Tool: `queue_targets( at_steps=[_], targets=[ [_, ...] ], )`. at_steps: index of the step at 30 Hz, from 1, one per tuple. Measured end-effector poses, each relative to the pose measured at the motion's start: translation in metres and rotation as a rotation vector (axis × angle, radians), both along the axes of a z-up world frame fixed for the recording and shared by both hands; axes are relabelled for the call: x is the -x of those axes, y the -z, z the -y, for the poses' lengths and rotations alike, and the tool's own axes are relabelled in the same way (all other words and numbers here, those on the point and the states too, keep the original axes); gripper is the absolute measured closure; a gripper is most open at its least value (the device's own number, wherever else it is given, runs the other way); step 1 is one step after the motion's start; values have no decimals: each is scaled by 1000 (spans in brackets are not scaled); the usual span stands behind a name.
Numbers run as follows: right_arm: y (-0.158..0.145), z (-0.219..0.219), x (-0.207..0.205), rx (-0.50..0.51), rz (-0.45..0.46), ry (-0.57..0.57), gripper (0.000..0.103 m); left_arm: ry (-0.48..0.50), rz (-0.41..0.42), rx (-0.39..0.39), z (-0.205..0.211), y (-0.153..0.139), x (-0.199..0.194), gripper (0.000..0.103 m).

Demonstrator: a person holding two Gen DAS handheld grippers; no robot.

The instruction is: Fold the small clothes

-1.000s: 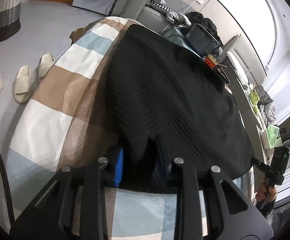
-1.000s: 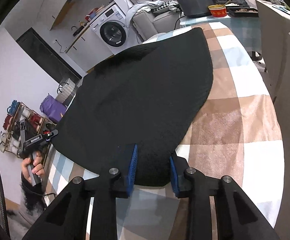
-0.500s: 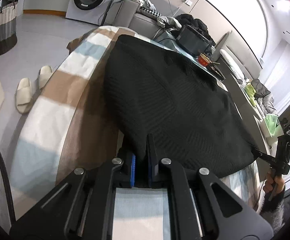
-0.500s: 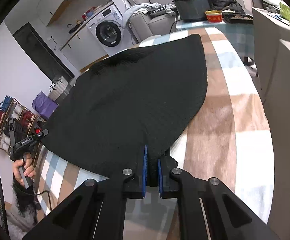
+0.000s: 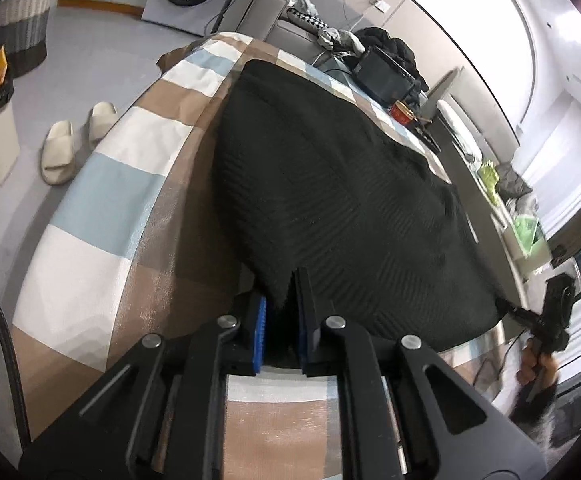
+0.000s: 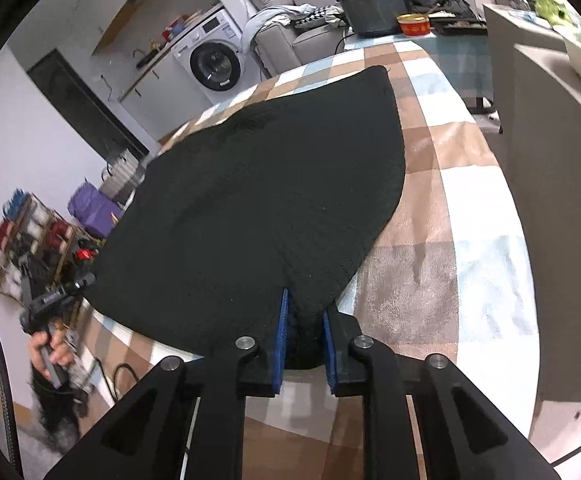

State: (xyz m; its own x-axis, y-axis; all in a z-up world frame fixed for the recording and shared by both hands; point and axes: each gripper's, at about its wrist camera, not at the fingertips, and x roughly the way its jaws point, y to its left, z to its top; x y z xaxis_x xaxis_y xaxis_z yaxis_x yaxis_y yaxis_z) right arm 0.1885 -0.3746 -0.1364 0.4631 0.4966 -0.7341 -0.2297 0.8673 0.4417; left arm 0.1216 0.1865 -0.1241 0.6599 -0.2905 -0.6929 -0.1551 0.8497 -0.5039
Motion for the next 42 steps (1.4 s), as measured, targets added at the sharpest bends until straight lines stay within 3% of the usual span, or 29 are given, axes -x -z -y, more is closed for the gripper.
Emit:
queue_targets(
  at_steps=[5, 8, 11, 13, 15, 19, 21, 24, 28, 31, 38, 42],
  targets=[
    [6, 3, -9, -49, -22, 38, 80, -14, 2, -16, 1, -1, -4, 95],
    [10, 0, -9, -16, -35, 50, 88, -16, -10, -25, -1, 2, -6, 95],
    [10, 3, -5, -7, -39, 44, 88, -13, -21, -42, -4, 2, -2, 93],
    [6, 8, -4, -14, -44, 64, 79, -22, -29, -44, -8, -1, -1, 86],
    [1, 16, -7, -17, -41, 103, 62, -42, -35, -72, -12, -7, -1, 76],
    [-25, 23, -14, -31, 29, 155, 57, -72, -13, -80, -24, -25, -12, 67],
    [-39, 21, -24, -23, 60, 170, 44, -85, 18, -87, -28, -37, -20, 47],
    [-57, 10, -45, 7, 102, 179, 32, -89, 42, -109, -32, -51, -44, 22],
    [-73, -4, -78, 18, 141, 202, 18, -89, 44, -161, -34, -58, -89, 0],
    [-74, -9, -102, -4, 123, 203, 18, -98, 34, -232, -36, -56, -126, 1],
    [-56, -7, -169, -19, 36, 239, 18, -110, -4, -181, -59, -39, -216, 2],
    [-43, -9, -195, 17, 5, 221, 18, -74, -30, -148, -67, -25, -266, 16]
  ],
)
